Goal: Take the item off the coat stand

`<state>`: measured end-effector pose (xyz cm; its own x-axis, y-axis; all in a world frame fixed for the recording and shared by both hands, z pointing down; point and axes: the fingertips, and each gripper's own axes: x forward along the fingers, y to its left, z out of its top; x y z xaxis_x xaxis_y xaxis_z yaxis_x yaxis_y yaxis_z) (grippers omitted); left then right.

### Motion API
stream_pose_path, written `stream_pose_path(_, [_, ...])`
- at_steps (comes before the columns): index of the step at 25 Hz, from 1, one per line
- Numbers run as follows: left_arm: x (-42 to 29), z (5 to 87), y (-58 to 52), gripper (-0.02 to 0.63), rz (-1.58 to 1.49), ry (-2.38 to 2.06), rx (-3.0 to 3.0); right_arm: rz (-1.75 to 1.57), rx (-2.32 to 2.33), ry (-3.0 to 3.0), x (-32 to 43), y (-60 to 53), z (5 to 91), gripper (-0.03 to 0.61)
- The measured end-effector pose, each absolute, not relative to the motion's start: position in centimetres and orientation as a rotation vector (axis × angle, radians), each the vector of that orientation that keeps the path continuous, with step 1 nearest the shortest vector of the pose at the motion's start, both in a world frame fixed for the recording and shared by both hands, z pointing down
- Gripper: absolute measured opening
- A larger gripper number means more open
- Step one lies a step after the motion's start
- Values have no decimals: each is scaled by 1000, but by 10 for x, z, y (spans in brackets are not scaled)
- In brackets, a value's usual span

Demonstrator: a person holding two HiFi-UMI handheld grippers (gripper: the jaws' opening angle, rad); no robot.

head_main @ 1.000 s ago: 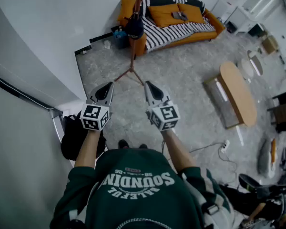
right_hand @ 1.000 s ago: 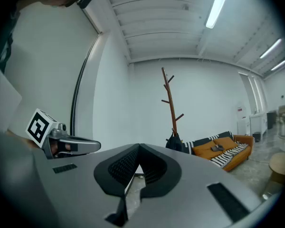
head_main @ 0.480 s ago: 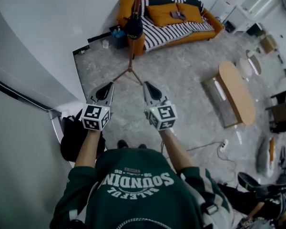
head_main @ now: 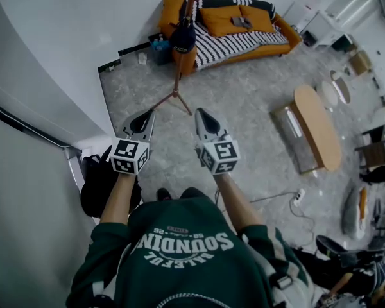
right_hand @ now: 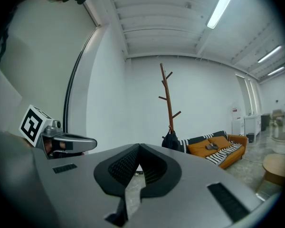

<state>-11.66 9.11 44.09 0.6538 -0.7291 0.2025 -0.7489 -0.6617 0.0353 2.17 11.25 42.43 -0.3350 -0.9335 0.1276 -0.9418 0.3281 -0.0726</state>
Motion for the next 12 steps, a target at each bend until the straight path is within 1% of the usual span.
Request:
stream_pose_path(6, [-118,444,88,2,241,-1233,2731,218,1786,-2482,26,114,431,0])
stream_pose_path(12, [-115,451,68,2,261,-1246,2722,231,1785,-2492,30,87,436,0])
